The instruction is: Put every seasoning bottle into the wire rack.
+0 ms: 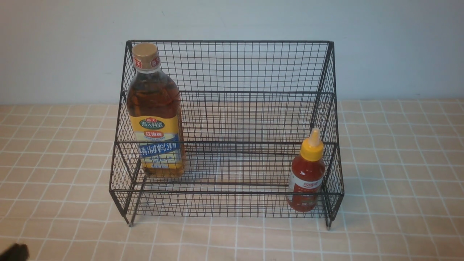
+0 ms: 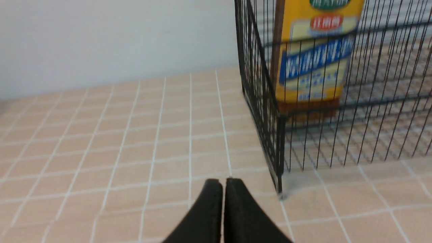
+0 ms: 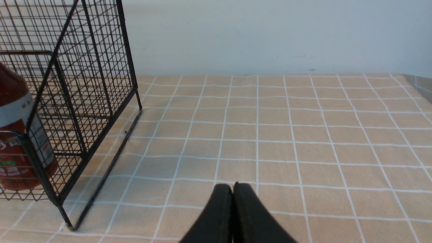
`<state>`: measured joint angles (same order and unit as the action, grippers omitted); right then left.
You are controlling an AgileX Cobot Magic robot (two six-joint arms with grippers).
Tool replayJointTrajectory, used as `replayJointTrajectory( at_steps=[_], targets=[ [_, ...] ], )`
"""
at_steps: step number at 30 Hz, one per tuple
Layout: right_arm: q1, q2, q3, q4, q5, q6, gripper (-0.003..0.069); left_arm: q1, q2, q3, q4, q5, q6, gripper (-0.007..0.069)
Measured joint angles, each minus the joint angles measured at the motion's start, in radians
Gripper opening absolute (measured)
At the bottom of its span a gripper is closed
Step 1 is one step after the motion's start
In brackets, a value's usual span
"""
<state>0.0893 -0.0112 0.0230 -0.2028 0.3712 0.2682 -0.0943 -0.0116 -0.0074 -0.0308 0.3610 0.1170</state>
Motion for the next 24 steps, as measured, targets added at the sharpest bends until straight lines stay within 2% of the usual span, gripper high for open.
replayJointTrajectory(
  at_steps=[24],
  targets=[
    [0.0, 0.0, 0.0, 0.0, 0.0, 0.0, -0.0015, 0.001, 0.0, 0.035, 0.0, 0.011, -0.001, -0.0007]
  ],
)
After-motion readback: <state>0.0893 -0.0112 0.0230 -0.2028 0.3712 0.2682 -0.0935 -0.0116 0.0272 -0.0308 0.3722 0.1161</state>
